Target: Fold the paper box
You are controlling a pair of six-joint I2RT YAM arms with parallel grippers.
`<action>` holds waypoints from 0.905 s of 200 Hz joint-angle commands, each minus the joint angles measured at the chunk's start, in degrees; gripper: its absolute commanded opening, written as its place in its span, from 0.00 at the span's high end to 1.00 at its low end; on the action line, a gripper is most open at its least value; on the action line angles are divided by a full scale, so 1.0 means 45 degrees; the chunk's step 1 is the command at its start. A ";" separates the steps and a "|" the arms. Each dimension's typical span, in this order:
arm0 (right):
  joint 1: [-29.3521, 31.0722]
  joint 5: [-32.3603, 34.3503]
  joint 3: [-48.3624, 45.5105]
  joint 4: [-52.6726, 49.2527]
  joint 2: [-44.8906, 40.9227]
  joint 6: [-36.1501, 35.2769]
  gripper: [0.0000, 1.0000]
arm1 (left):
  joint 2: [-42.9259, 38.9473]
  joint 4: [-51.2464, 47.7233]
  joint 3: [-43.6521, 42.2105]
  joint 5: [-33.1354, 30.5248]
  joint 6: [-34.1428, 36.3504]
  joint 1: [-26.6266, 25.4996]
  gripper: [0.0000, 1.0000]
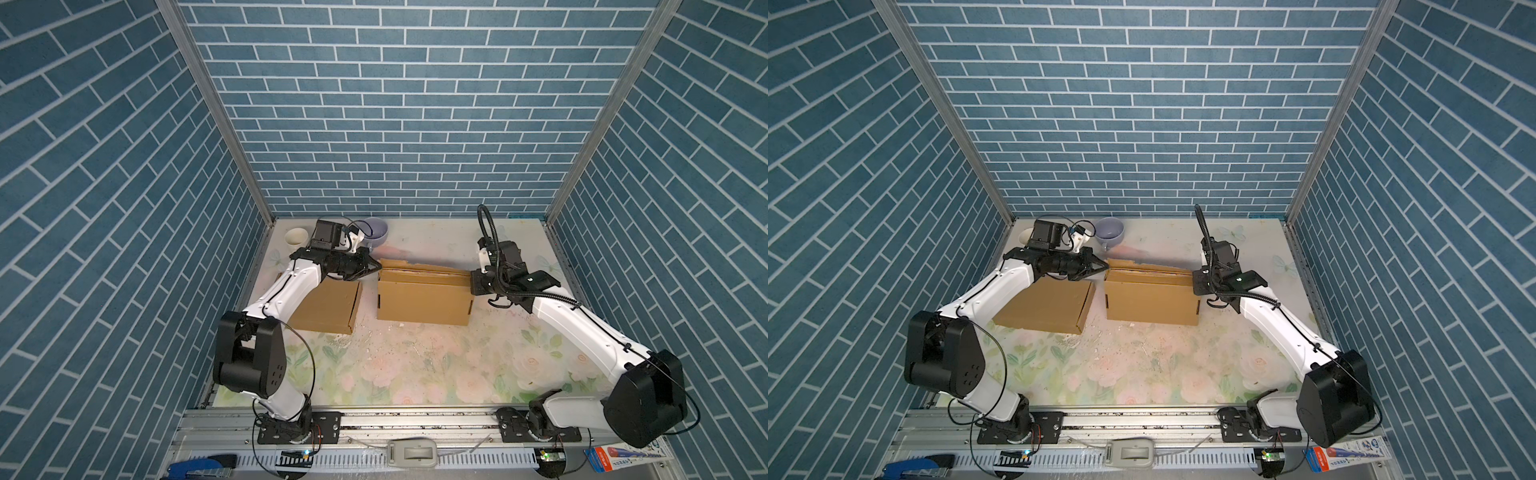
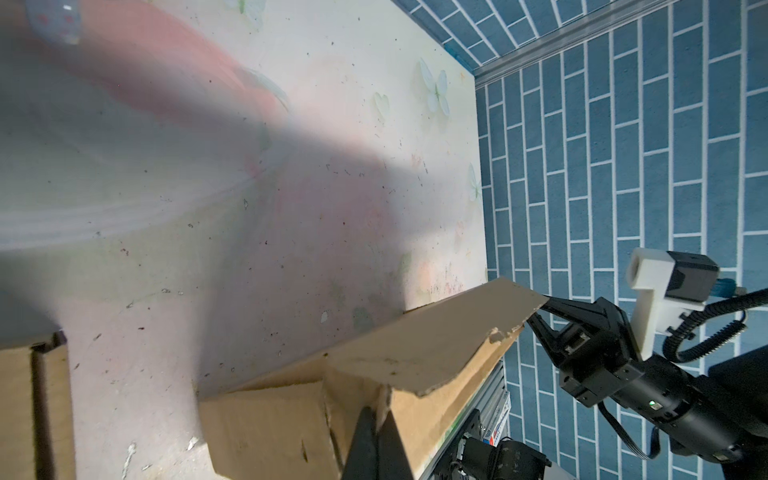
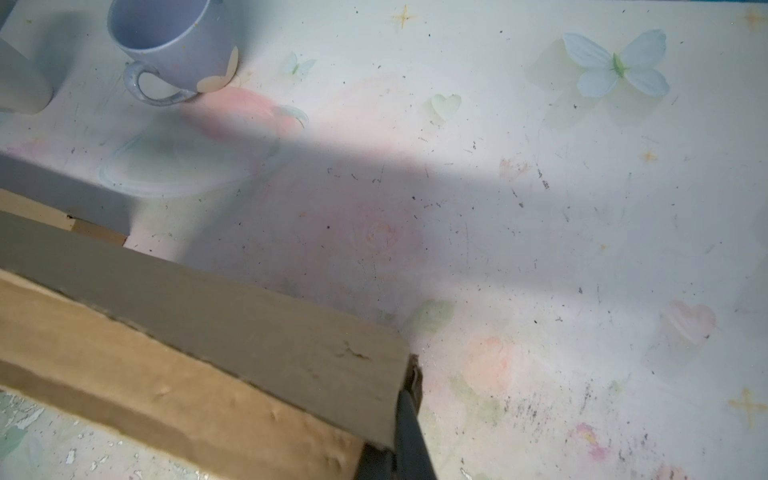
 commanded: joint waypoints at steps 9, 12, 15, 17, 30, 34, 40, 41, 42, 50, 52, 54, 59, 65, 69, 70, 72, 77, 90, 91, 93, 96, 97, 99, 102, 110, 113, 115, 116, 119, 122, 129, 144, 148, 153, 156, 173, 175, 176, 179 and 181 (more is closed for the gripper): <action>0.0172 -0.0362 -0.0020 -0.1787 0.0295 0.0144 1.00 | -0.0237 0.0007 -0.1111 -0.0172 0.0413 0.0022 1.00; 0.0176 -0.0362 -0.0027 -0.1770 0.0310 0.0163 1.00 | -0.0277 0.0101 -0.1211 -0.0201 0.0368 0.0022 1.00; 0.0177 -0.0372 -0.0020 -0.1768 0.0326 0.0173 1.00 | -0.0331 0.0215 -0.1314 -0.0234 0.0338 0.0022 1.00; 0.0162 -0.0374 -0.0029 -0.1758 0.0325 0.0166 1.00 | -0.0350 0.0289 -0.1377 -0.0248 0.0296 0.0022 0.99; 0.0187 -0.0381 -0.0017 -0.1724 0.0370 0.0202 1.00 | -0.0513 0.0706 -0.1741 -0.0260 0.0106 0.0014 0.99; 0.0196 -0.0381 -0.0003 -0.1711 0.0378 0.0212 1.00 | -0.0547 0.0769 -0.1787 -0.0270 0.0100 0.0014 1.00; 0.0198 -0.0386 0.0010 -0.1690 0.0390 0.0222 1.00 | -0.0592 0.0799 -0.1804 -0.0337 0.0079 0.0027 0.99; 0.0207 -0.0384 0.0005 -0.1690 0.0390 0.0222 1.00 | -0.0595 0.0804 -0.1799 -0.0353 0.0070 0.0034 0.99; 0.0212 -0.0383 0.0003 -0.1690 0.0390 0.0231 1.00 | -0.0606 0.0806 -0.1797 -0.0352 0.0065 0.0028 0.99; 0.0216 -0.0403 0.0035 -0.1690 0.0390 0.0263 1.00 | -0.0647 0.0767 -0.1696 -0.0406 0.0059 0.0023 1.00; 0.0216 -0.0411 0.0038 -0.1690 0.0375 0.0261 1.00 | -0.0654 0.0769 -0.1667 -0.0408 0.0060 0.0022 1.00; 0.0216 -0.0413 0.0063 -0.1695 0.0372 0.0276 1.00 | -0.0651 0.0770 -0.1621 -0.0418 0.0046 0.0022 1.00; 0.0216 -0.0408 0.0080 -0.1678 0.0352 0.0280 1.00 | -0.0675 0.0769 -0.1521 -0.0438 0.0041 0.0023 1.00; 0.0216 -0.0394 0.0095 -0.1661 0.0315 0.0299 1.00 | -0.0695 0.0770 -0.1408 -0.0432 0.0024 0.0022 1.00; 0.0216 -0.0382 0.0115 -0.1644 0.0284 0.0317 1.00 | -0.0695 0.0770 -0.1326 -0.0428 0.0015 0.0024 1.00; 0.0216 -0.0382 0.0116 -0.1647 0.0278 0.0318 1.00 | -0.0695 0.0770 -0.1306 -0.0428 0.0008 0.0023 1.00; 0.0216 -0.0381 0.0117 -0.1635 0.0274 0.0334 1.00 | -0.0705 0.0770 -0.1257 -0.0428 -0.0006 0.0012 1.00; 0.0216 -0.0363 0.0125 -0.1598 0.0227 0.0349 1.00 | -0.0701 0.0787 -0.1167 -0.0438 -0.0032 0.0015 1.00; 0.0216 -0.0249 0.0156 -0.1526 0.0124 0.0445 1.00 | -0.0715 0.0932 -0.0963 -0.0458 -0.0112 -0.0034 1.00; 0.0206 -0.0237 0.0166 -0.1520 0.0120 0.0460 1.00 | -0.0725 0.0949 -0.0949 -0.0462 -0.0124 -0.0035 1.00; 0.0214 -0.0223 0.0174 -0.1506 0.0113 0.0467 1.00 | -0.0732 0.0985 -0.0924 -0.0476 -0.0157 -0.0041 1.00; 0.0216 -0.0174 0.0195 -0.1484 0.0075 0.0479 1.00 | -0.0734 0.1043 -0.0885 -0.0485 -0.0187 -0.0045 1.00; 0.0216 -0.0170 0.0195 -0.1479 0.0066 0.0487 1.00 | -0.0744 0.1073 -0.0871 -0.0486 -0.0190 -0.0050 1.00; 0.0216 -0.0138 0.0196 -0.1466 0.0060 0.0493 1.00 | -0.0747 0.1129 -0.0851 -0.0496 -0.0232 -0.0069 1.00; 0.0219 -0.0114 0.0215 -0.1457 0.0031 0.0510 1.00 | -0.0763 0.1225 -0.0829 -0.0505 -0.0274 -0.0085 1.00; 0.0216 -0.0008 0.0268 -0.1423 -0.0010 0.0534 1.00 | -0.0811 0.1496 -0.0780 -0.0563 -0.0415 -0.0148 1.00; 0.0214 0.0036 0.0300 -0.1407 -0.0029 0.0534 1.00 | -0.0844 0.1617 -0.0779 -0.0574 -0.0463 -0.0180 1.00; 0.0215 0.0060 0.0324 -0.1400 -0.0037 0.0549 1.00 | -0.0860 0.1704 -0.0764 -0.0592 -0.0495 -0.0200 1.00; 0.0216 0.0074 0.0348 -0.1408 -0.0038 0.0542 1.00 | -0.0875 0.1745 -0.0762 -0.0598 -0.0501 -0.0206 1.00; 0.0216 0.0117 0.0378 -0.1401 -0.0039 0.0540 1.00 | -0.0889 0.1873 -0.0760 -0.0603 -0.0549 -0.0229 1.00; 0.0216 0.0152 0.0423 -0.1392 -0.0062 0.0535 1.00 | -0.0908 0.1999 -0.0759 -0.0658 -0.0607 -0.0273 1.00; 0.0216 0.0285 0.0501 -0.1378 -0.0077 0.0553 1.00 | -0.0966 0.2304 -0.0759 -0.0727 -0.0722 -0.0342 1.00; 0.0216 0.0625 0.0665 -0.1322 -0.0151 0.0554 1.00 | -0.1030 0.2857 -0.0745 -0.0929 -0.0770 -0.0531 1.00; 0.0211 0.0701 0.0699 -0.1291 -0.0188 0.0537 1.00 | -0.1028 0.2951 -0.0740 -0.0978 -0.0774 -0.0577 1.00; 0.0216 0.0835 0.0703 -0.1262 -0.0229 0.0545 1.00 | -0.1028 0.3102 -0.0754 -0.1064 -0.0771 -0.0633 1.00; 0.0214 0.0933 0.0703 -0.1226 -0.0266 0.0536 1.00 | -0.1032 0.3185 -0.0769 -0.1108 -0.0764 -0.0665 1.00; 0.0216 0.1413 0.0678 -0.0960 -0.0479 0.0500 1.00 | -0.1029 0.3745 -0.0938 -0.1248 -0.0732 -0.0814 1.00; 0.0216 0.1493 0.0653 -0.0926 -0.0516 0.0496 1.00 | -0.1028 0.3813 -0.0970 -0.1273 -0.0714 -0.0832 1.00; 0.0216 0.1513 0.0649 -0.0898 -0.0532 0.0496 1.00 | -0.1028 0.3834 -0.0992 -0.1290 -0.0688 -0.0835 1.00; 0.0216 0.1589 0.0628 -0.0849 -0.0570 0.0473 1.00 | -0.1035 0.3941 -0.1062 -0.1325 -0.0671 -0.0869 1.00; 0.0206 0.1659 0.0592 -0.0796 -0.0597 0.0451 1.00 | -0.1039 0.4004 -0.1108 -0.1336 -0.0645 -0.0889 1.00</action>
